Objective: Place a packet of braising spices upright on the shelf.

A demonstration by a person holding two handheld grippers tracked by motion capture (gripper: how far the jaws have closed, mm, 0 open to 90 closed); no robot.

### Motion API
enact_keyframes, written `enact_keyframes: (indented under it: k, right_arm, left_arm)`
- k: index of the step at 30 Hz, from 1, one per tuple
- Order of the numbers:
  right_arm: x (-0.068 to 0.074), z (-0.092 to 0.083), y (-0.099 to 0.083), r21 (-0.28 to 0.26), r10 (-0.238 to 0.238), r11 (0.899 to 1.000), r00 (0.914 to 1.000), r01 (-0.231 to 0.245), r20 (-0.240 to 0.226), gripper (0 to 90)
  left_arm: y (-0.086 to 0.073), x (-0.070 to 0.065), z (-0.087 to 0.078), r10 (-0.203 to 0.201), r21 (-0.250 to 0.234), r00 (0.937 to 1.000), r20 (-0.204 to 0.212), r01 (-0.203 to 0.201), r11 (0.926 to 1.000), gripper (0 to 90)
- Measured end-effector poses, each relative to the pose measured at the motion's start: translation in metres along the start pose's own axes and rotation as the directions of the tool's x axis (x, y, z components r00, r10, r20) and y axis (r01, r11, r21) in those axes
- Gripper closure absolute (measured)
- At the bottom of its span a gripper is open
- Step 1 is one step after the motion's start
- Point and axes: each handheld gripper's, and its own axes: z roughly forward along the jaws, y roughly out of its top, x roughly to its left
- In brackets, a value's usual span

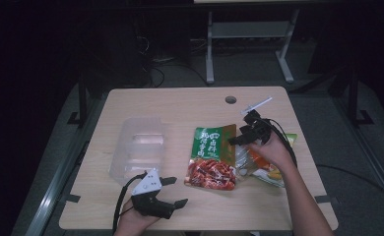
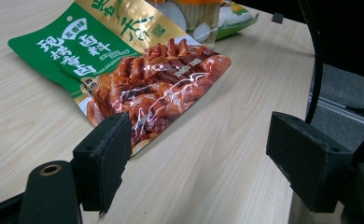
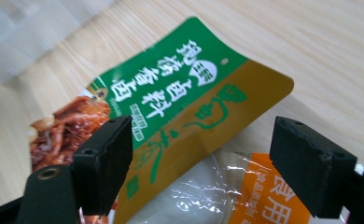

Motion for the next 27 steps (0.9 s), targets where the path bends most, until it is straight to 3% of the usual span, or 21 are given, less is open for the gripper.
enact_keyframes:
  k: [6, 11, 15, 22, 27]
  right_arm:
    - [-0.006, 0.011, 0.002, 0.019, 0.056, 0.998, 0.9984, -0.056, 0.005, 22.9]
    - [-0.008, 0.019, 0.003, 0.031, 0.067, 0.997, 0.9977, -0.067, 0.004, 25.5]
    - [-0.009, 0.029, 0.006, 0.058, 0.074, 0.996, 0.9972, -0.074, 0.005, 32.6]
    - [-0.006, 0.036, 0.008, 0.093, 0.049, 0.994, 0.9987, -0.05, 0.012, 56.9]
    - [-0.003, 0.032, 0.011, 0.068, 0.056, 0.996, 0.9984, -0.056, 0.001, 79.0]
  left_arm:
    - [0.0, -0.001, 0.002, -0.002, 0.005, 1.0, 0.004, 0.002, 1.0, 22.0]
    - [0.0, -0.001, 0.003, -0.001, 0.007, 1.0, 0.006, 0.001, 1.0, 22.0]
    - [0.0, -0.001, 0.003, -0.006, 0.008, 1.0, 0.006, 0.006, 1.0, 22.0]
    - [0.0, -0.001, 0.003, -0.007, 0.013, 1.0, 0.005, 0.007, 0.9999, 22.3]
    - [0.0, -0.001, 0.003, -0.008, 0.012, 1.0, 0.002, 0.008, 0.9999, 22.6]
